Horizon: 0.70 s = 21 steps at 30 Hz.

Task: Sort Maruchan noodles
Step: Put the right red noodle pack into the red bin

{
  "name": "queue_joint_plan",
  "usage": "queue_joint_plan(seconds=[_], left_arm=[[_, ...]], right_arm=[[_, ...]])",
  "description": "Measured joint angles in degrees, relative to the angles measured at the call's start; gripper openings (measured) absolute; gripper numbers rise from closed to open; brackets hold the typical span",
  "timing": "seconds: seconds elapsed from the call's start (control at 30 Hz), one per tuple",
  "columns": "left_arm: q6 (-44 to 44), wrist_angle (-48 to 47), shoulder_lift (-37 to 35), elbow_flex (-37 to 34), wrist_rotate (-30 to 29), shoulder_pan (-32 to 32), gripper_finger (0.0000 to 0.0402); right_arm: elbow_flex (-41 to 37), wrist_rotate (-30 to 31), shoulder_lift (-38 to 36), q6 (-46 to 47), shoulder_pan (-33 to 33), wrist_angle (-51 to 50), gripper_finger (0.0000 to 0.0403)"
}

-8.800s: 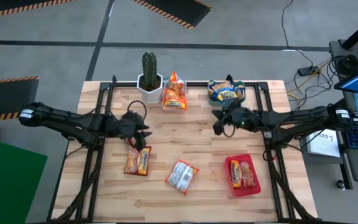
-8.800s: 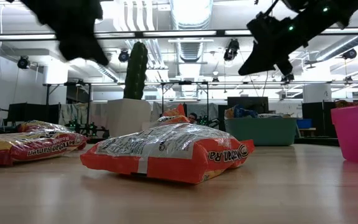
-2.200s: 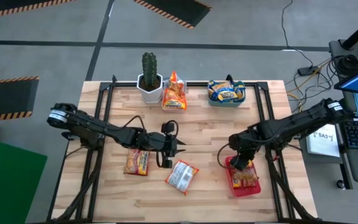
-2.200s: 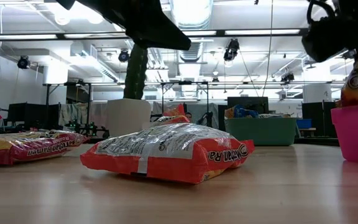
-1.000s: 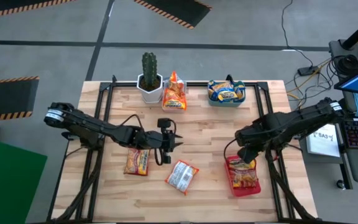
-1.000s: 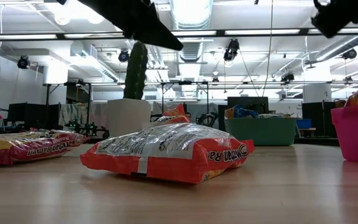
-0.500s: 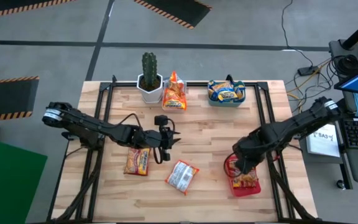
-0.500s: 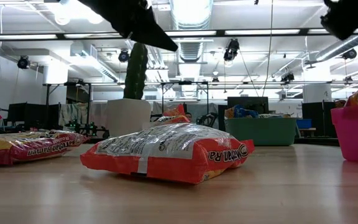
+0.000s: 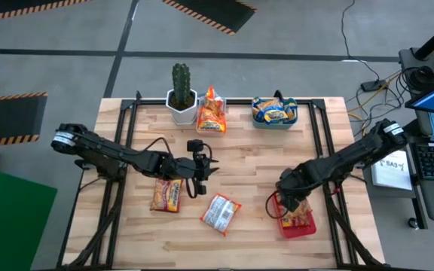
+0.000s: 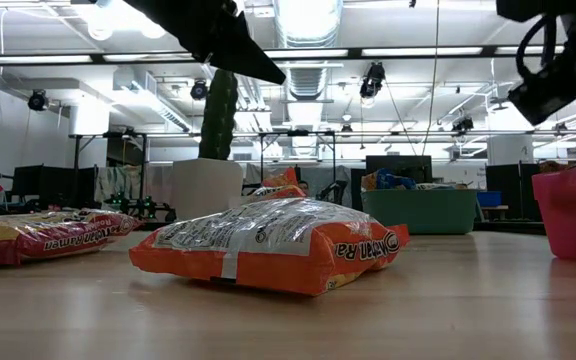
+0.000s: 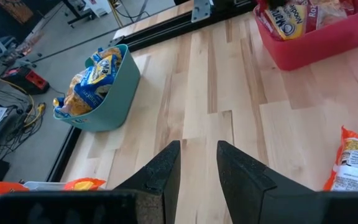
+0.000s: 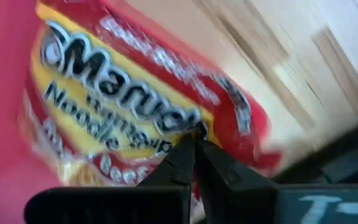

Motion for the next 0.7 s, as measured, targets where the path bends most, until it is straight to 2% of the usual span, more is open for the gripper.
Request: queue_joint_plan(seconds=[0.13, 0.33, 0.57, 0.7], left_arm=[[0.0, 0.0, 0.0, 0.0, 0.0, 0.0, 0.0088], [-0.2, 0.1, 0.0, 0.0, 0.0, 0.0, 0.0088], [0.5, -0.1, 0.0, 0.2, 0.0, 0.0, 0.0088], [0.6, 0.1, 0.0, 0.3, 0.0, 0.0, 0.0088]], right_arm=[[-0.7, 2.8, 2.5, -2.8, 0.0, 3.1, 0.0008], [0.3, 3.6, 5.0, -4.7, 0.0, 2.7, 0.0008], [6.3, 3.5, 4.3, -4.6, 0.0, -5.6, 0.0008], [9.1, 0.4, 3.2, -1.9, 0.3, -6.9, 0.0008]])
